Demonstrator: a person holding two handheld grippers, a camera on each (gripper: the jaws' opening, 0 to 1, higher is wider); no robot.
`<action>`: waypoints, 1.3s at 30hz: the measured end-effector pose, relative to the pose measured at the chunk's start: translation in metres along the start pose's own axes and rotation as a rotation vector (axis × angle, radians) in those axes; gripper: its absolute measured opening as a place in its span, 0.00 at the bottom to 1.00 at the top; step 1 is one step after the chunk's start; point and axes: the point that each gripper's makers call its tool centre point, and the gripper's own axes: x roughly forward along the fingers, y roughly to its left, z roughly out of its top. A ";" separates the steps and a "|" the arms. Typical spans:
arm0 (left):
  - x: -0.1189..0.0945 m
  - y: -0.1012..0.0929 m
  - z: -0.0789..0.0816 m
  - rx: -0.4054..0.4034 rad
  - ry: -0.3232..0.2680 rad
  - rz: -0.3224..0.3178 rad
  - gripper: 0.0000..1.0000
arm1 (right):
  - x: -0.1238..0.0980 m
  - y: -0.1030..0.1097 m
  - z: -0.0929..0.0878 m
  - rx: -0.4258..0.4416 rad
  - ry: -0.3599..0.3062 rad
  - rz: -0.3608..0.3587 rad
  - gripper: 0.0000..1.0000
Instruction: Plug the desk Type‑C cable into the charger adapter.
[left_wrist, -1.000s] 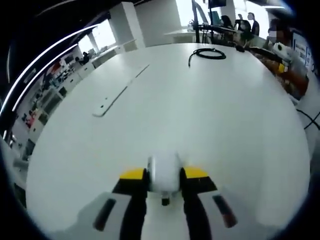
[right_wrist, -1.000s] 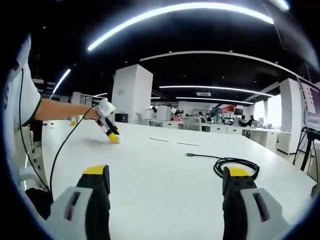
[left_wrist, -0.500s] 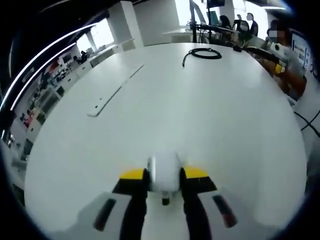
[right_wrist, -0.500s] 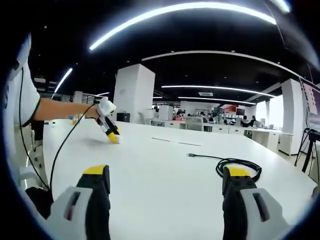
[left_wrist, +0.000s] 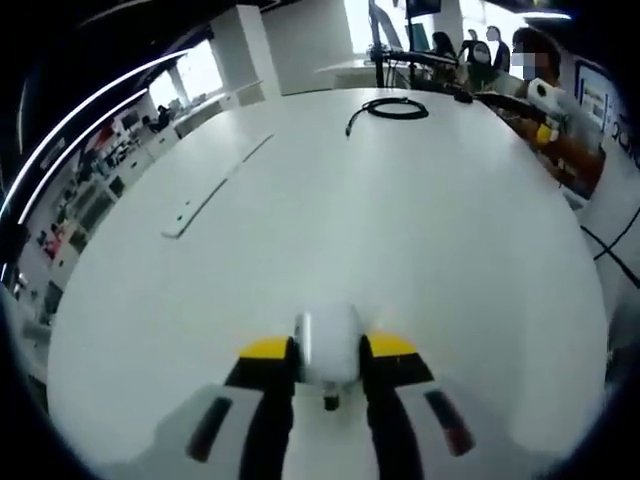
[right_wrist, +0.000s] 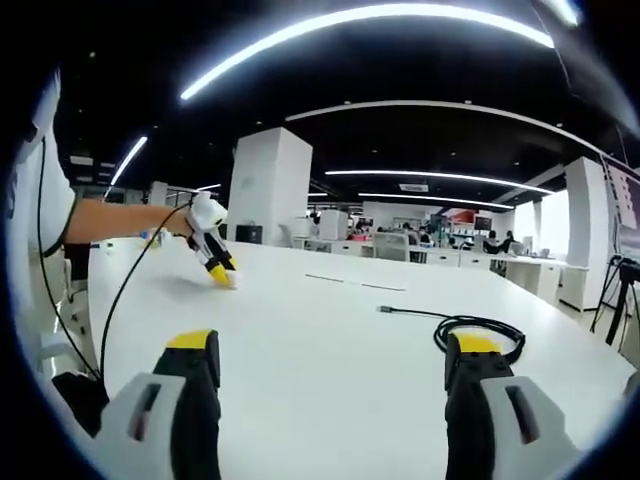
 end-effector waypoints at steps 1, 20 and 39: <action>-0.001 0.001 -0.001 0.000 -0.001 0.000 0.25 | 0.001 0.001 -0.001 -0.001 0.002 0.002 0.94; -0.005 -0.035 0.003 0.024 -0.009 -0.016 0.25 | 0.007 0.010 -0.005 0.000 0.014 0.031 0.94; -0.006 -0.104 0.018 0.064 -0.002 -0.053 0.25 | 0.004 0.017 -0.007 0.003 0.013 0.048 0.93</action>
